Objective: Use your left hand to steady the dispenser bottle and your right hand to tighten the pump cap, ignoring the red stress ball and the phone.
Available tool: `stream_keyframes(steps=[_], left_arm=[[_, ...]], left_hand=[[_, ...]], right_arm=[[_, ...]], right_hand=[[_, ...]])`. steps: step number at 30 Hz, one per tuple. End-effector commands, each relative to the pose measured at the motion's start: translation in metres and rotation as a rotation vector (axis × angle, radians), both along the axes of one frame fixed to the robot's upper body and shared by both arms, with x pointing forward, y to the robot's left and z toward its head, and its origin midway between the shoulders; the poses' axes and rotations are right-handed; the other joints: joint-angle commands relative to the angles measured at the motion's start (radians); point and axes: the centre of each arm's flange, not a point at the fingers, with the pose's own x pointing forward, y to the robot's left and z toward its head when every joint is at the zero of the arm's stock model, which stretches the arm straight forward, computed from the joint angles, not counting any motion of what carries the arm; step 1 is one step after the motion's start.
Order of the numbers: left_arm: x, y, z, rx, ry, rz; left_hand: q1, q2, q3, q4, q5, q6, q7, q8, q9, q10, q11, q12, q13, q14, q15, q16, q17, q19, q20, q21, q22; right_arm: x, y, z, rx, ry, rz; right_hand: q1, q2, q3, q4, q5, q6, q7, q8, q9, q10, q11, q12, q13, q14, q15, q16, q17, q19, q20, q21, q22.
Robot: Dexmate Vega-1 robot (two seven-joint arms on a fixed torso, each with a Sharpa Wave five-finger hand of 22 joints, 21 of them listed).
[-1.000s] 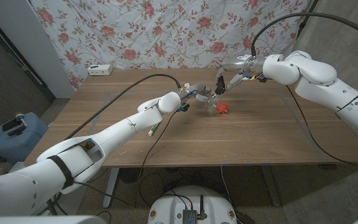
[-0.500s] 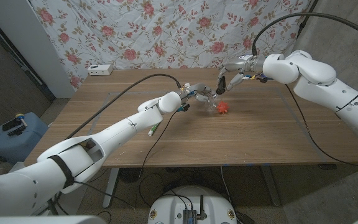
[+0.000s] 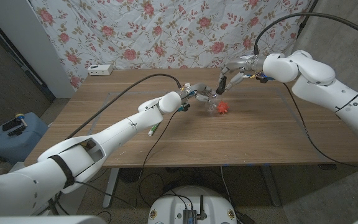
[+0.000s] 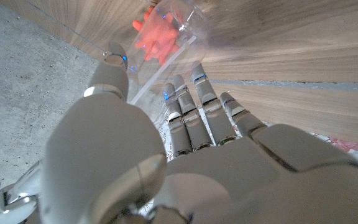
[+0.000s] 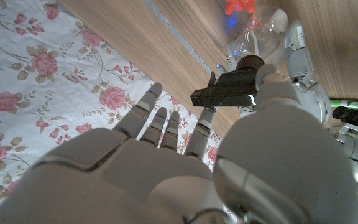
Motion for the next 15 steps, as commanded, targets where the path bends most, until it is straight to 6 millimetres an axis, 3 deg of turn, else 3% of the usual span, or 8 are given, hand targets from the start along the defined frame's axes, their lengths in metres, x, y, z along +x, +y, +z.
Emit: stream_keyframes(steps=[1, 15], left_arm=[[0.0007, -0.0010, -0.0019, -0.003, 0.005, 0.001], [0.0009, -0.0006, -0.0025, -0.008, 0.005, 0.005]], left_hand=[[-0.034, 0.080, 0.120, 0.112, 0.004, 0.074, -0.037, 0.005, 0.006, 0.026, -0.020, 0.006, 0.004, 0.013, -0.073, 0.006, 0.006, 0.000, -0.079, 0.000, 0.002], [-0.033, 0.080, 0.121, 0.112, 0.004, 0.074, -0.037, 0.005, 0.006, 0.026, -0.019, 0.006, 0.004, 0.013, -0.074, 0.005, 0.006, 0.000, -0.079, 0.000, 0.002]], right_arm=[[-0.0004, 0.0012, -0.0041, 0.062, 0.029, -0.061], [-0.0076, 0.0104, -0.0100, 0.144, 0.018, -0.126]], right_hand=[[-0.010, 0.001, -0.006, 0.007, -0.002, 0.022, 0.007, 0.008, -0.001, 0.026, 0.010, 0.013, 0.003, 0.022, 0.005, 0.012, 0.004, 0.011, 0.007, 0.008, 0.003], [-0.051, 0.004, -0.021, 0.019, -0.019, 0.085, 0.019, 0.017, -0.008, 0.098, 0.020, 0.032, 0.001, 0.072, 0.005, 0.027, 0.002, 0.029, 0.027, 0.010, 0.005]])
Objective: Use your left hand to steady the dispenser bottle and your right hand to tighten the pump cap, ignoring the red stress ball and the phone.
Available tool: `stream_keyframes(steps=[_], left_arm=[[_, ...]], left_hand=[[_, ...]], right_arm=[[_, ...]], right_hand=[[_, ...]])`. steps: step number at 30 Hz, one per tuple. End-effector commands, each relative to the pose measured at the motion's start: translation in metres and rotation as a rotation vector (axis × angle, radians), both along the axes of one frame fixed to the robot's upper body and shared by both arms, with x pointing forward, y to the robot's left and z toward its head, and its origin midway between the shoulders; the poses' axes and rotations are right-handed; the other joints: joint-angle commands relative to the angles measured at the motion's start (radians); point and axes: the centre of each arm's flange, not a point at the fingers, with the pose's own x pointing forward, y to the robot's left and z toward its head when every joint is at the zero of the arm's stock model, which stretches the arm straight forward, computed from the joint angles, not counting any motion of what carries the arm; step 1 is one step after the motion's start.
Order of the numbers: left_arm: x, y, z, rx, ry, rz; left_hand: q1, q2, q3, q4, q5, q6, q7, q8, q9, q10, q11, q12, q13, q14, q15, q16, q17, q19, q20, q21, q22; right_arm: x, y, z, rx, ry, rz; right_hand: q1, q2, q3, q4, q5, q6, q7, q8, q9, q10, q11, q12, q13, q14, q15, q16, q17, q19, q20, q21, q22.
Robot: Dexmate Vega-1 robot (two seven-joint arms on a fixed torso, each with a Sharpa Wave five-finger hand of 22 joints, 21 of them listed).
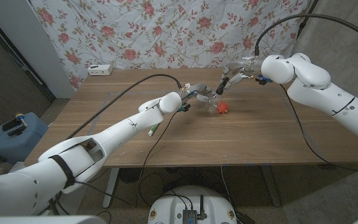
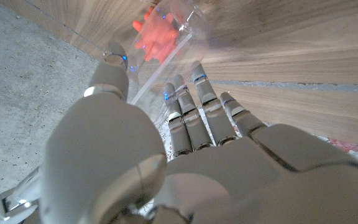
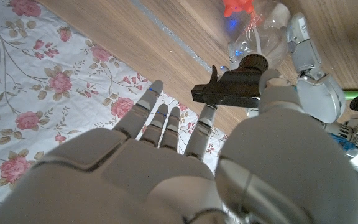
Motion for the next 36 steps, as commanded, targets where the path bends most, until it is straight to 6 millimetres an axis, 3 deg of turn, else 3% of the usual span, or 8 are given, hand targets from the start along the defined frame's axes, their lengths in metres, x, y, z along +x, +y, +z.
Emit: stream_keyframes(steps=[1, 16, 22, 36], left_arm=[[0.001, 0.000, -0.001, -0.004, 0.004, 0.005], [0.003, 0.000, -0.001, -0.003, 0.004, 0.006], [0.004, 0.000, 0.000, -0.004, 0.003, 0.004], [0.006, -0.002, 0.001, -0.006, 0.002, 0.000]], left_hand=[[-0.033, 0.080, 0.120, 0.112, 0.005, 0.073, -0.037, 0.007, 0.006, 0.026, -0.019, 0.006, 0.003, 0.013, -0.074, 0.005, 0.005, 0.000, -0.080, 0.000, 0.002], [-0.031, 0.080, 0.120, 0.111, 0.006, 0.072, -0.036, 0.006, 0.006, 0.025, -0.020, 0.006, 0.003, 0.012, -0.074, 0.005, 0.005, 0.000, -0.079, 0.000, 0.002], [-0.029, 0.081, 0.121, 0.111, 0.006, 0.072, -0.039, 0.006, 0.006, 0.024, -0.020, 0.005, 0.003, 0.013, -0.074, 0.006, 0.005, -0.001, -0.079, 0.000, 0.002], [-0.028, 0.081, 0.121, 0.111, 0.006, 0.071, -0.036, 0.006, 0.006, 0.024, -0.018, 0.006, 0.003, 0.012, -0.073, 0.005, 0.005, -0.001, -0.079, 0.000, 0.002]], right_arm=[[-0.005, 0.006, -0.004, 0.068, -0.002, -0.078], [-0.010, 0.014, -0.008, 0.137, -0.022, -0.166], [-0.011, 0.017, -0.009, 0.156, -0.036, -0.191], [-0.013, 0.027, -0.013, 0.202, -0.051, -0.255]], right_hand=[[-0.015, 0.002, -0.008, 0.006, -0.007, 0.023, 0.004, 0.011, 0.001, 0.029, 0.001, 0.012, 0.001, 0.027, 0.000, 0.013, 0.002, 0.007, 0.005, 0.003, 0.002], [-0.070, 0.024, -0.031, 0.023, -0.048, 0.145, 0.032, 0.036, -0.005, 0.122, 0.023, 0.030, -0.002, 0.108, 0.011, 0.039, 0.000, 0.047, 0.030, 0.011, 0.003], [-0.079, 0.028, -0.037, 0.021, -0.064, 0.190, 0.046, 0.043, -0.006, 0.160, 0.016, 0.036, -0.004, 0.139, 0.011, 0.047, -0.004, 0.063, 0.038, 0.013, 0.003], [-0.100, 0.040, -0.049, 0.020, -0.094, 0.290, 0.080, 0.059, -0.010, 0.242, 0.028, 0.050, -0.007, 0.214, 0.013, 0.068, -0.008, 0.093, 0.061, 0.015, 0.003]])
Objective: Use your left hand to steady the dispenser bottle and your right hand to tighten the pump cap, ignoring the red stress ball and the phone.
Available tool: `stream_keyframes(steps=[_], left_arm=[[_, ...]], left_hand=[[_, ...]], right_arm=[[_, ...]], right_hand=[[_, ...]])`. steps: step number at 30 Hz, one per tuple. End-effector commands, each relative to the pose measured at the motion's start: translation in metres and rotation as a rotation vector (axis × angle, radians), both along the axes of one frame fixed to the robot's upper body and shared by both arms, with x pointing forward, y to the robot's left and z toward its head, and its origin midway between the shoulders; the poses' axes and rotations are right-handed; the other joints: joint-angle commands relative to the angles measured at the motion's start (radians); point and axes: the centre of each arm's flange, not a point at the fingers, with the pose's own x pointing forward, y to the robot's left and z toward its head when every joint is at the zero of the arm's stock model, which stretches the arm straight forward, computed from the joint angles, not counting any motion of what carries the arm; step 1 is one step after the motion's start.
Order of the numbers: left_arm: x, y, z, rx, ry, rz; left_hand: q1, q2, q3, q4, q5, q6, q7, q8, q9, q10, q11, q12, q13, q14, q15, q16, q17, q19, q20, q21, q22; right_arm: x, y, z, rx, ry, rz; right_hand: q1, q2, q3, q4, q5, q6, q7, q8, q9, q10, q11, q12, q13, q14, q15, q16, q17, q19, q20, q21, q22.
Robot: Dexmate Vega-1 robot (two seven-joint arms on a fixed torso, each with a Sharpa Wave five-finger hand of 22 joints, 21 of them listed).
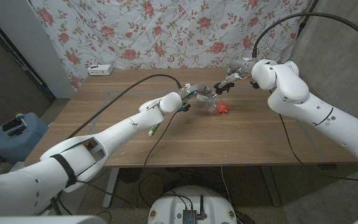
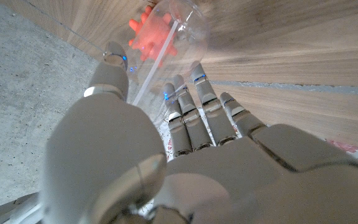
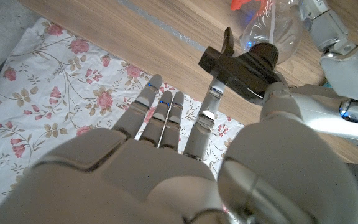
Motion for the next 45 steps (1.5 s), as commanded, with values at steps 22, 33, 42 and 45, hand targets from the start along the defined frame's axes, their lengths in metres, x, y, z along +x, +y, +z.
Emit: stream_keyframes(steps=[22, 33, 42, 45], left_arm=[[0.003, -0.002, 0.001, -0.012, -0.001, -0.004], [0.004, -0.003, 0.000, -0.018, -0.002, -0.007], [0.003, -0.002, 0.000, -0.023, -0.004, -0.005], [0.003, -0.002, 0.000, -0.025, -0.005, -0.005]], left_hand=[[-0.025, 0.083, 0.121, 0.112, 0.006, 0.071, -0.037, 0.003, 0.001, 0.023, -0.020, 0.005, 0.003, 0.013, -0.071, 0.006, 0.006, 0.000, -0.076, 0.000, 0.002], [-0.023, 0.082, 0.121, 0.111, 0.006, 0.072, -0.038, 0.003, 0.001, 0.023, -0.020, 0.006, 0.003, 0.011, -0.073, 0.005, 0.005, 0.000, -0.077, 0.000, 0.002], [-0.023, 0.083, 0.121, 0.111, 0.006, 0.069, -0.037, 0.002, 0.001, 0.023, -0.020, 0.006, 0.003, 0.012, -0.072, 0.005, 0.006, 0.000, -0.077, 0.000, 0.002], [-0.022, 0.083, 0.121, 0.111, 0.006, 0.071, -0.036, 0.003, 0.001, 0.023, -0.020, 0.006, 0.003, 0.012, -0.072, 0.006, 0.006, 0.000, -0.076, 0.000, 0.002]], right_arm=[[0.007, 0.016, -0.009, 0.078, -0.055, -0.114], [0.009, 0.020, -0.010, 0.089, -0.083, -0.136], [0.012, 0.021, -0.012, 0.094, -0.100, -0.147], [0.012, 0.022, -0.013, 0.096, -0.105, -0.149]], right_hand=[[-0.018, 0.035, -0.011, -0.013, -0.049, 0.199, 0.030, 0.037, -0.003, 0.144, 0.001, 0.025, -0.005, 0.116, -0.012, 0.031, -0.005, 0.070, 0.005, 0.011, 0.004], [0.007, 0.070, 0.003, -0.033, -0.066, 0.305, 0.035, 0.057, -0.004, 0.212, -0.009, 0.032, -0.007, 0.168, -0.036, 0.045, -0.004, 0.103, -0.006, 0.013, 0.005], [0.038, 0.097, 0.019, -0.053, -0.073, 0.362, 0.029, 0.070, -0.005, 0.247, -0.020, 0.034, -0.009, 0.186, -0.051, 0.049, -0.003, 0.113, -0.017, 0.011, 0.005], [0.042, 0.099, 0.021, -0.057, -0.076, 0.374, 0.031, 0.074, -0.005, 0.251, -0.023, 0.033, -0.009, 0.190, -0.056, 0.050, -0.003, 0.117, -0.021, 0.012, 0.006]])
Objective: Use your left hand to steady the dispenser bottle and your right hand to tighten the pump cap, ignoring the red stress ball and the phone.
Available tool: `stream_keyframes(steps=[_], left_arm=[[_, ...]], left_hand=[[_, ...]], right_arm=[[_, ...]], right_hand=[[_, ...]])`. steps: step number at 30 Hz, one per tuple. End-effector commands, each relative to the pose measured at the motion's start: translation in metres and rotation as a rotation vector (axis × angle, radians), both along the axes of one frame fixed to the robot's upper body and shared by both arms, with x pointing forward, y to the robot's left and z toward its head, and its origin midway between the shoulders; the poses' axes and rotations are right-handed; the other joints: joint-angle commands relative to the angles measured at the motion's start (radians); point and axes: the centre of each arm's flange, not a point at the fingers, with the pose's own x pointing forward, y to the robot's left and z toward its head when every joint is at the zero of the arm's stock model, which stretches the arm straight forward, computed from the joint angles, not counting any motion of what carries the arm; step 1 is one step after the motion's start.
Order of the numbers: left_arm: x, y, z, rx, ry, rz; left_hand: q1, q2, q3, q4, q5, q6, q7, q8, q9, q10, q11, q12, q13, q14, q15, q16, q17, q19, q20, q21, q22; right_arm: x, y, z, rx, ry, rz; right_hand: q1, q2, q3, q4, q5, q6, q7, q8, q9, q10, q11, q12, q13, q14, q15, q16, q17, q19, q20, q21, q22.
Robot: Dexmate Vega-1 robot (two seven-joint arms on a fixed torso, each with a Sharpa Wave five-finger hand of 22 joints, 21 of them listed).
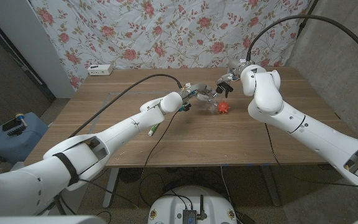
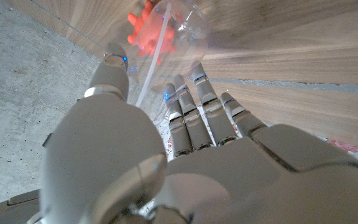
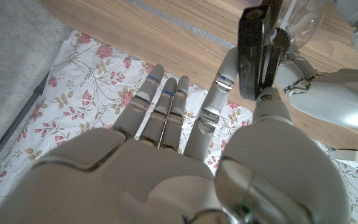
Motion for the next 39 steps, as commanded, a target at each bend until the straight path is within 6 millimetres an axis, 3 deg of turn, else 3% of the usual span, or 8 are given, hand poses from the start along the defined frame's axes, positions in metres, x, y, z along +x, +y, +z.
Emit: stream_keyframes(steps=[1, 13, 26, 33, 39], left_arm=[[-0.001, 0.000, -0.001, -0.008, -0.001, -0.001], [-0.003, 0.000, -0.003, -0.016, -0.004, -0.002], [-0.006, -0.001, -0.005, -0.015, -0.008, -0.007], [-0.009, 0.000, -0.007, -0.021, -0.008, -0.006], [-0.011, 0.002, -0.009, -0.027, -0.011, -0.003]], left_hand=[[-0.022, 0.083, 0.119, 0.113, 0.005, 0.071, -0.036, 0.008, 0.001, 0.023, -0.021, 0.005, 0.003, 0.009, -0.069, 0.006, 0.006, 0.000, -0.076, 0.000, 0.002], [-0.021, 0.083, 0.119, 0.113, 0.006, 0.072, -0.036, 0.008, 0.001, 0.022, -0.019, 0.005, 0.003, 0.008, -0.069, 0.005, 0.005, 0.000, -0.076, 0.000, 0.002], [-0.020, 0.084, 0.119, 0.113, 0.006, 0.072, -0.035, 0.008, 0.001, 0.023, -0.019, 0.005, 0.003, 0.008, -0.069, 0.005, 0.005, 0.000, -0.076, 0.000, 0.002], [-0.020, 0.084, 0.119, 0.114, 0.006, 0.069, -0.037, 0.007, 0.001, 0.021, -0.020, 0.004, 0.003, 0.008, -0.068, 0.005, 0.005, 0.000, -0.077, 0.000, 0.002], [-0.021, 0.084, 0.119, 0.114, 0.006, 0.069, -0.038, 0.007, 0.001, 0.023, -0.020, 0.005, 0.003, 0.008, -0.067, 0.005, 0.005, 0.000, -0.076, 0.000, 0.002]], right_arm=[[0.004, 0.003, -0.003, 0.011, -0.023, -0.016], [0.004, 0.003, -0.003, 0.035, -0.042, -0.023], [-0.001, 0.004, -0.006, 0.047, -0.055, -0.028], [-0.011, 0.004, -0.004, 0.038, -0.064, -0.008], [-0.016, 0.004, -0.003, 0.020, -0.057, 0.006]], right_hand=[[0.011, 0.008, 0.004, -0.009, -0.005, 0.021, 0.002, 0.011, 0.004, 0.016, -0.003, 0.004, 0.000, 0.013, -0.017, 0.007, 0.002, 0.013, -0.004, 0.004, 0.002], [0.041, 0.031, 0.018, -0.028, -0.010, 0.056, 0.003, 0.037, 0.003, 0.053, -0.013, 0.007, -0.001, 0.039, -0.032, 0.014, 0.003, 0.026, -0.014, 0.004, 0.003], [0.053, 0.045, 0.023, -0.034, -0.015, 0.065, -0.001, 0.064, 0.006, 0.078, -0.022, 0.009, -0.002, 0.055, -0.041, 0.020, 0.005, 0.032, -0.020, 0.004, 0.003], [0.013, 0.019, -0.002, -0.024, -0.024, 0.045, 0.008, 0.086, 0.003, 0.061, -0.012, -0.009, -0.002, 0.045, -0.030, 0.007, 0.002, 0.028, -0.015, -0.002, 0.003], [-0.042, -0.002, -0.028, -0.006, -0.025, -0.014, 0.003, 0.059, 0.001, 0.041, -0.007, -0.029, -0.001, 0.022, -0.016, -0.011, 0.003, 0.010, -0.006, -0.010, 0.003]])
